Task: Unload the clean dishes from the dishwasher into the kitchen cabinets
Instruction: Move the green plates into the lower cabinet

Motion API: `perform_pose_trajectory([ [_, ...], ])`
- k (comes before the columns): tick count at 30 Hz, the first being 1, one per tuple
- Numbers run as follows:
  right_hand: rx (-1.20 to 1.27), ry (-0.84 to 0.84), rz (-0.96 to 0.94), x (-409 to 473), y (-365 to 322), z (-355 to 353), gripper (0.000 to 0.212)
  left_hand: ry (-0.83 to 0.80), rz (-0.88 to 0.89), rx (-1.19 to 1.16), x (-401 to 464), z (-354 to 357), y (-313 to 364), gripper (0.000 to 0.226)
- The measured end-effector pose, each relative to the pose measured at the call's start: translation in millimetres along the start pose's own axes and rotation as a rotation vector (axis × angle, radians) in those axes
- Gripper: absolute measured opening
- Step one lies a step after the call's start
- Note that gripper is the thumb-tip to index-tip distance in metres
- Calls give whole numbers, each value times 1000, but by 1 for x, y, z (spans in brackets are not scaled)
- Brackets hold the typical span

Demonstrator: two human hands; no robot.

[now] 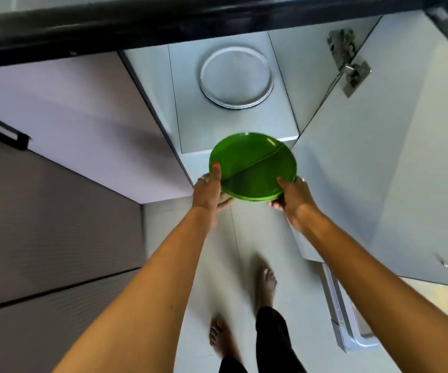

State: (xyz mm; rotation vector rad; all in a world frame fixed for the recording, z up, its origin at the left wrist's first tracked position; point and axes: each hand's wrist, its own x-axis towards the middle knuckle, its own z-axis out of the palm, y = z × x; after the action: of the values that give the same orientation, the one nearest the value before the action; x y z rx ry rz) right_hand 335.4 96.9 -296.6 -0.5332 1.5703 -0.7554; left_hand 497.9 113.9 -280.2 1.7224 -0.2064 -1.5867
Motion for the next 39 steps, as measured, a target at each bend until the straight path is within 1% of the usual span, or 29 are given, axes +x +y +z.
perform_pose_trajectory([
  [1, -7, -7, -32, 12, -13, 3, 22, -17, 36, 29, 7, 6, 10, 44],
  [4, -42, 16, -86, 54, -47, 18, 32, -25, 130, 145, 28, 22, 36, 55],
  [6, -39, 37, -74, 77, -64, 30, 31, 10, 171, 224, 43, 30, 50, 58],
  [8, -9, 30, -61, 97, -79, 42, 30, 61, 207, 337, 59, 34, 62, 61],
  [10, 28, 16, -43, 115, -90, 51, 29, 102, 231, 399, 71, 36, 71, 62],
  [16, 66, -26, -20, 154, -113, 73, 35, 150, 251, 446, 93, 42, 89, 58],
  [25, 295, -153, 73, 174, -134, 88, 46, 188, 228, 455, 106, 41, 91, 59],
  [30, 370, -187, 72, 173, -138, 90, 48, 202, 221, 446, 108, 41, 87, 59],
  [32, 324, -211, 65, 165, -136, 91, 49, 206, 225, 470, 105, 44, 86, 58],
  [34, 217, -232, 53, 155, -130, 91, 47, 195, 239, 521, 101, 46, 84, 57],
  [36, 101, -240, 49, 145, -121, 87, 44, 180, 276, 613, 95, 49, 81, 56],
  [39, 21, -268, 71, 129, -105, 74, 49, 164, 348, 771, 81, 51, 74, 56],
])
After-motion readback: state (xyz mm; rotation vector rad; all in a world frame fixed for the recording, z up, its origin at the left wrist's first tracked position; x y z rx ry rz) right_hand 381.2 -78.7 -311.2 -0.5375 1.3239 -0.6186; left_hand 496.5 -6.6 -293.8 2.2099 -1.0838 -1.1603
